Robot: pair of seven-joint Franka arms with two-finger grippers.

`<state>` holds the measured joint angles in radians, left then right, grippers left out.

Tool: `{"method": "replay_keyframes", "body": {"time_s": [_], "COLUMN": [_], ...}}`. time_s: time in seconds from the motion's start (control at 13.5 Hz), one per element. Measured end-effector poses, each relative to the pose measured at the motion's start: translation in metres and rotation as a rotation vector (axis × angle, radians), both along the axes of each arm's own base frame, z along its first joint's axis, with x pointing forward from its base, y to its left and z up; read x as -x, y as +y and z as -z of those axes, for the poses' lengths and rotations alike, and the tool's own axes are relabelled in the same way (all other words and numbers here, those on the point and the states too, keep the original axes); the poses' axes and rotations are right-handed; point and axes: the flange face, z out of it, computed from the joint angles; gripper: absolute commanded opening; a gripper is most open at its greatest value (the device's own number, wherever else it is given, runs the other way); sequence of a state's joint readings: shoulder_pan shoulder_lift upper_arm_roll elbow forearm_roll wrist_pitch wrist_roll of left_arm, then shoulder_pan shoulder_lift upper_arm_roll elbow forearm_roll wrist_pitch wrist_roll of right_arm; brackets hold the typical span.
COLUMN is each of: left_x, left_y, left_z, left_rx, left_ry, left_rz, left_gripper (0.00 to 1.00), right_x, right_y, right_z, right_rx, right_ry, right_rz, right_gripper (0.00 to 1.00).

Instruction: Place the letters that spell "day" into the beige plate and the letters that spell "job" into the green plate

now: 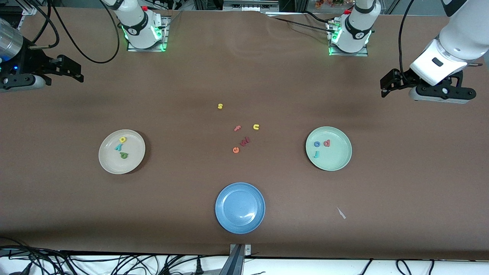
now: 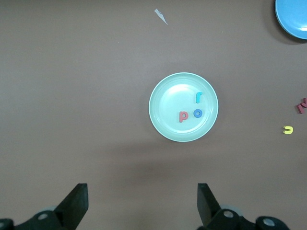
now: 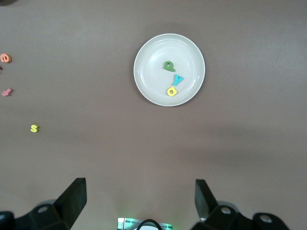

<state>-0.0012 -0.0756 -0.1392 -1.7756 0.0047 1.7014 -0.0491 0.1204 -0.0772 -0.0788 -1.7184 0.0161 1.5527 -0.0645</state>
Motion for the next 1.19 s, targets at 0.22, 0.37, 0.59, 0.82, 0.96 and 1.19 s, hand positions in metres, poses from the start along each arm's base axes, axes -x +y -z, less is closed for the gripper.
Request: {"method": "replay_keyframes", "body": {"time_s": [0.22, 0.37, 0.59, 0.82, 0.96, 1.19], "left_x": [0.0001, 0.0004, 0.0006, 0.0006, 0.0006, 0.0006], "left_y": [-0.0006, -0.0029, -0.0042, -0.0042, -0.0042, -0.0042], "left_z": [0.0000, 0.0000, 0.0000, 0.0000, 0.0000, 0.0000], "left_rx": [0.000, 0.000, -0.001, -0.001, -0.001, -0.001], "left_ry": [0.000, 0.000, 0.000, 0.000, 0.000, 0.000], "left_rz": [0.001, 0.005, 0.008, 0.008, 0.008, 0.008], "left_gripper": [1.00, 1.00, 1.00, 1.00, 1.00, 1.00], "right_x": [-0.0006, -0.0007, -0.0007, -0.0008, -0.0008, -0.0011], "right_y": [0.0019, 0.0046, 0.0059, 0.0055, 0.0051, 0.0045], "right_z": [-0.0010, -0.0021, -0.0029, -0.0031, -0.0031, -0.0026], "right_rx": [0.002, 0.005, 0.008, 0.009, 0.010, 0.021], "right_ry": [-0.006, -0.009, -0.011, -0.011, -0.011, -0.011], "right_rz": [0.006, 0.030, 0.049, 0.055, 0.056, 0.054], "right_gripper": [1.00, 1.00, 1.00, 1.00, 1.00, 1.00]}}
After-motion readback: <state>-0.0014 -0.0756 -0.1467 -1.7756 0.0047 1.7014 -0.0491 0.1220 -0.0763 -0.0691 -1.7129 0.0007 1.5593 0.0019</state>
